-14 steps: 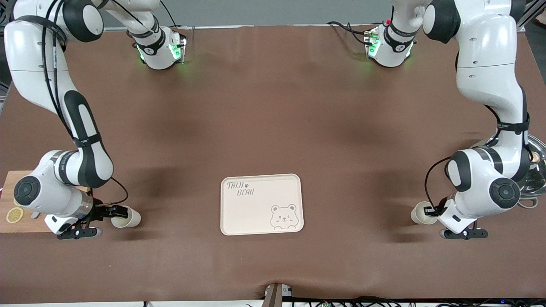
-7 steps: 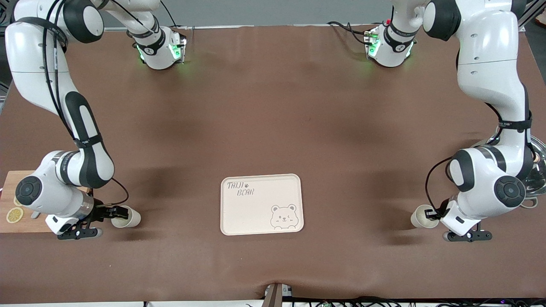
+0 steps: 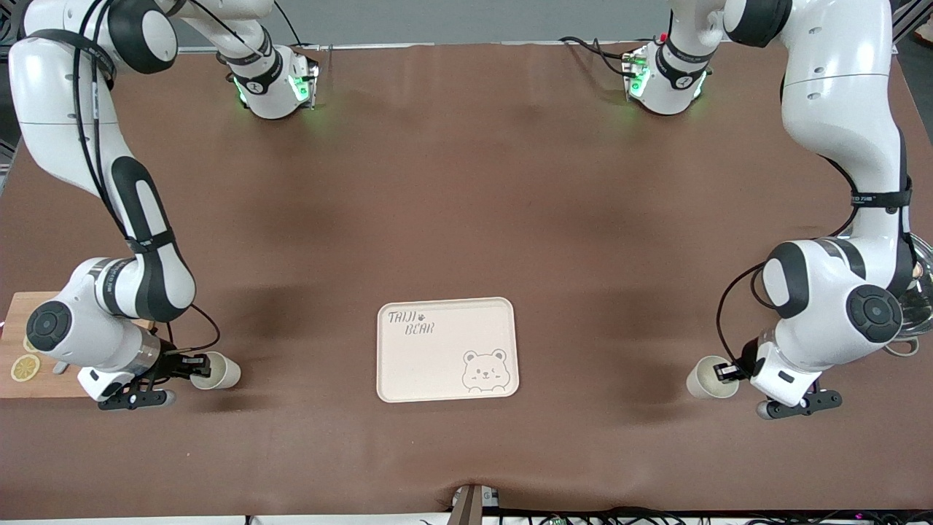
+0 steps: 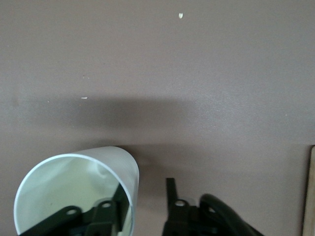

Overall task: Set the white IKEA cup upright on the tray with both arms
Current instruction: 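Carry the cups toward the tray with both grippers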

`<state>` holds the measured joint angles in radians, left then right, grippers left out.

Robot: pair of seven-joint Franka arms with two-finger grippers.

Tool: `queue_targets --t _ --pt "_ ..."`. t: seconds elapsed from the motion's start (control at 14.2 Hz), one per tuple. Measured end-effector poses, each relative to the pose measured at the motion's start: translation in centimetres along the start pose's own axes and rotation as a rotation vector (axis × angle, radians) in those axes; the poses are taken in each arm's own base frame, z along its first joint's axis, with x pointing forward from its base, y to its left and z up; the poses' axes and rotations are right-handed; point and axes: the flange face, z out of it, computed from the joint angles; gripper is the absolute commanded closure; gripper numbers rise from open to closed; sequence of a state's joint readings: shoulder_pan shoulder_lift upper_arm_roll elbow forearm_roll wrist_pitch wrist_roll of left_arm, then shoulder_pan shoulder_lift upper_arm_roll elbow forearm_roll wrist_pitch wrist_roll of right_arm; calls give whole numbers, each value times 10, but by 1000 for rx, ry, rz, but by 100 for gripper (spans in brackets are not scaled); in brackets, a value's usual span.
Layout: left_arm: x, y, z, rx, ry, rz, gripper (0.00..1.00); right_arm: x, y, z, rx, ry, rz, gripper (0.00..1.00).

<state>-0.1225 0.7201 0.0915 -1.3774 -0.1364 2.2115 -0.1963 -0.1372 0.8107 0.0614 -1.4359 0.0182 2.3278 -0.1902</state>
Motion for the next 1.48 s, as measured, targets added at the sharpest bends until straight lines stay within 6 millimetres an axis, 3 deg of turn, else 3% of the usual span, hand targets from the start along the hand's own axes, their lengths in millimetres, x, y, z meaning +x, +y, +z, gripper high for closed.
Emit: queue_targets --t 0.21,0.77,0.92,1.2,1.48 --pt "-9 37 -5 -10 -22 -75 100 1 -2 -1 1 3 -2 100" --pt "-42 129 -13 -23 -31 -265 100 2 -5 -2 3 -3 -7 100" --pt "-57 159 -14 -27 -35 -308 100 6 -13 -9 12 -36 -16 100" --pt "-87 212 -18 -27 -47 -382 100 22 -35 -44 38 -93 57 100" --pt "-112 256 -15 -29 -53 -472 100 26 -66 -47 58 -109 156 100"
